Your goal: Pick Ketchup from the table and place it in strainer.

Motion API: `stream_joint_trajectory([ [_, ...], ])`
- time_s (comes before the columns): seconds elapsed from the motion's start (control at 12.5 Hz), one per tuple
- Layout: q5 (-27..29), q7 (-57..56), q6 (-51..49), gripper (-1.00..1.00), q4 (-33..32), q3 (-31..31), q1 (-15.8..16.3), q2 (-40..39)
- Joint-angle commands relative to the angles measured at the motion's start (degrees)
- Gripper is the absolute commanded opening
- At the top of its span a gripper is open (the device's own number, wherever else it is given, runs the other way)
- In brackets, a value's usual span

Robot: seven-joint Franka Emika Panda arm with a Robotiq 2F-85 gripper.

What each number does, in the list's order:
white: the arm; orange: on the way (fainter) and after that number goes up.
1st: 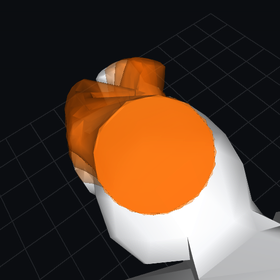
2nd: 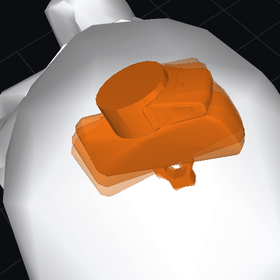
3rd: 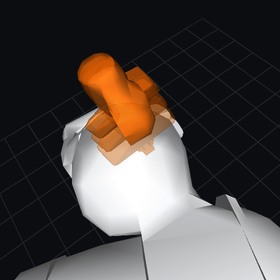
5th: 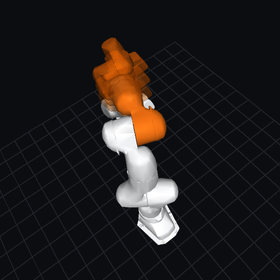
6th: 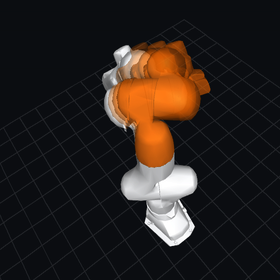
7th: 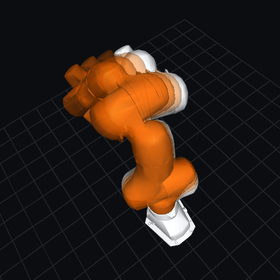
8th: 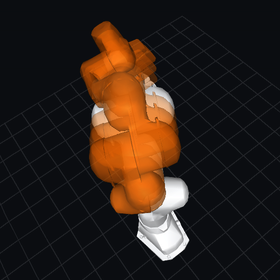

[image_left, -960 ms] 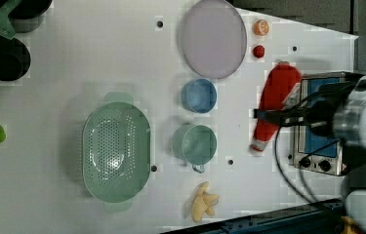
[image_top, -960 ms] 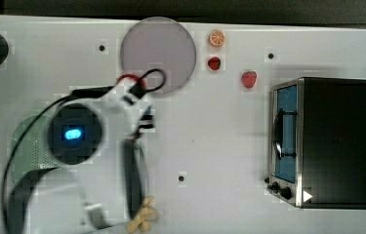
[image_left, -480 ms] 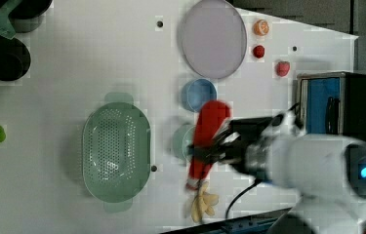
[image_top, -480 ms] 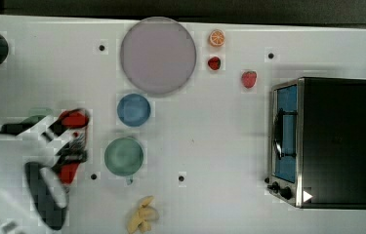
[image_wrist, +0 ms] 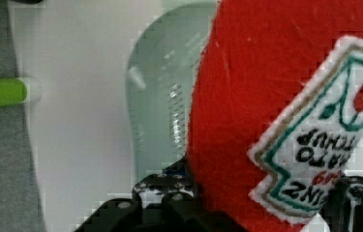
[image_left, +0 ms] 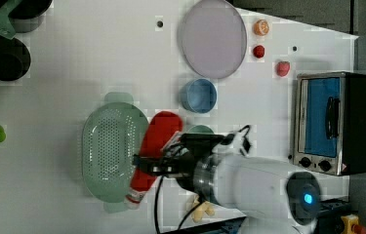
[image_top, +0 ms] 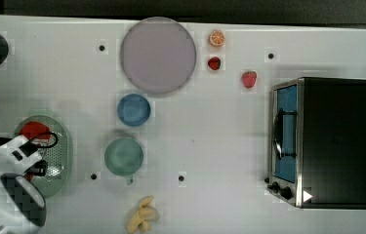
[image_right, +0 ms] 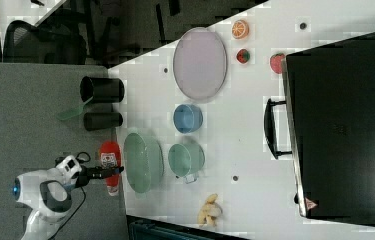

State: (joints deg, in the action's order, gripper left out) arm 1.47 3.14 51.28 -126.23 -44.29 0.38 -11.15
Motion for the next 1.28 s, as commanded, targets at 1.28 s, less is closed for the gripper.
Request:
stream_joint_trajectory([
  [1.28, -1.7, 6.0, -20.4, 1.00, 1.5, 15.3, -13.7, 19.3],
])
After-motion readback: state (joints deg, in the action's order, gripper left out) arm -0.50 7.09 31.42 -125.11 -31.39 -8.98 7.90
